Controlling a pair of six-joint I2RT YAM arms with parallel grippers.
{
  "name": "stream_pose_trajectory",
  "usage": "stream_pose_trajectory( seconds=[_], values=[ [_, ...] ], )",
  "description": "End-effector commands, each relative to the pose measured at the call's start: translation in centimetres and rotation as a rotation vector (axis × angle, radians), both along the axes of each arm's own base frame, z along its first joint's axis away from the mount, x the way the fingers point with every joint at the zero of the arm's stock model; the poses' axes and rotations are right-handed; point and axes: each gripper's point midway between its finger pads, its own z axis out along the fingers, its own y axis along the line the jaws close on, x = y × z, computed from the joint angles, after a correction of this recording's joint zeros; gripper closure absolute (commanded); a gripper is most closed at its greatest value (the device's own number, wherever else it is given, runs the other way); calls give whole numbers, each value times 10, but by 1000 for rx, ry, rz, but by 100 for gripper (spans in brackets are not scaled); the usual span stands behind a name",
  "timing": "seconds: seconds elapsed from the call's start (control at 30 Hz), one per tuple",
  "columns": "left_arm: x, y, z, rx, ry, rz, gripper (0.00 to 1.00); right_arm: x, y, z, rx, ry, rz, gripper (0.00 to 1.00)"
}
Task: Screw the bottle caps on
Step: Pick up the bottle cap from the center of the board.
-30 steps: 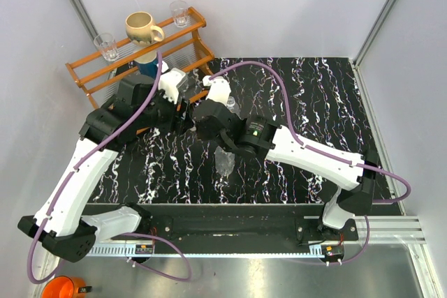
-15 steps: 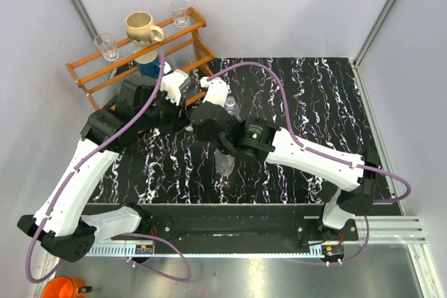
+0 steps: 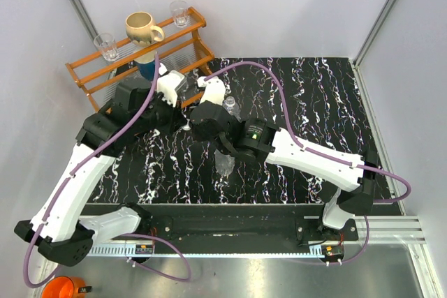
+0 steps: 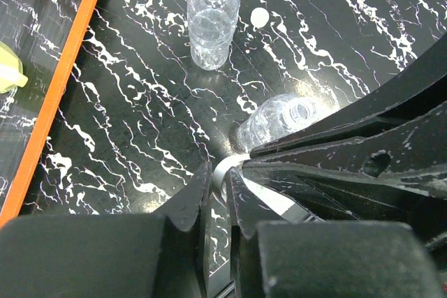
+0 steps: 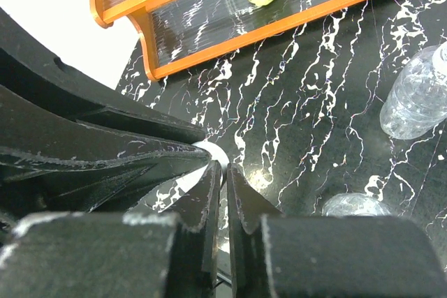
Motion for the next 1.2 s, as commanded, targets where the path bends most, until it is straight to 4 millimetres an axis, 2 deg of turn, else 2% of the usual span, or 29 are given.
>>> stream_pose_trajectory(
  seconds=[0.0,0.1,0.2,0.27,0.33,0.43,0.47,0.5,0.53,0.57,0.6,0.63,0.67,0.7,0.73,0.77,0.8,0.83,0.9,0.93,0.97,1.0,1.03,1.07,1.1,1.13,1.17],
  values=[
    [12,7,-2,26,-39,46,95,-20,15,70,210,-53,96,89],
    [13,7,-3,27,-34,47,95,-23,18,69,217,-47,111,89],
    [15,7,-5,35,-32,52,90,-24,21,72,221,-48,122,89],
    [16,8,-7,40,-29,57,92,-25,24,74,228,-48,133,88],
    [17,10,-10,53,-28,71,100,-27,26,78,240,-52,144,84],
    [15,11,-8,46,-32,69,100,-30,19,88,248,-77,155,74],
    [14,12,-8,38,-24,65,100,-27,11,85,230,-90,130,63],
    [9,6,-7,12,-6,29,100,-28,-6,99,237,-124,120,57],
    [5,3,-4,-10,6,10,100,-28,-19,104,233,-145,106,54],
    [2,1,0,-34,18,-11,100,-26,-30,96,212,-165,87,52],
    [-7,-10,4,-77,46,-75,100,-33,-57,119,245,-221,96,46],
    [-13,-15,12,-104,54,-112,100,-38,-68,121,255,-244,116,43],
    [-18,-20,18,-131,68,-147,100,-42,-72,103,246,-261,136,41],
    [-32,-33,28,-195,98,-237,100,-51,-97,120,285,-323,156,39],
    [-39,-39,40,-237,111,-290,100,-57,-96,88,235,-323,210,38],
    [-54,-48,52,-307,150,-387,100,-60,-101,96,258,-399,238,37],
    [-62,-53,61,-356,185,-427,100,-68,-117,105,296,-444,254,37],
    [-64,-57,72,-398,197,-469,100,-74,-113,81,260,-459,314,37],
    [-79,-61,94,-527,300,-570,100,-86,-121,99,302,-600,375,39],
    [-79,-62,106,-571,305,-606,100,-91,-119,92,294,-624,402,39],
    [-82,-60,115,-623,348,-657,100,-93,-120,101,282,-694,414,40],
    [-83,-60,122,-659,408,-650,100,-96,-114,101,263,-714,434,40],
    [-78,-62,128,-676,370,-679,100,-94,-114,110,248,-739,411,42],
    [-83,-61,136,-696,372,-716,99,-92,-111,114,189,-797,408,43],
    [-88,-61,145,-737,470,-698,99,-90,-101,110,142,-820,407,43],
    [-82,-63,154,-746,369,-756,99,-92,-98,116,121,-847,380,43],
    [-85,-62,161,-761,356,-778,99,-90,-99,128,96,-926,348,42]
  ],
)
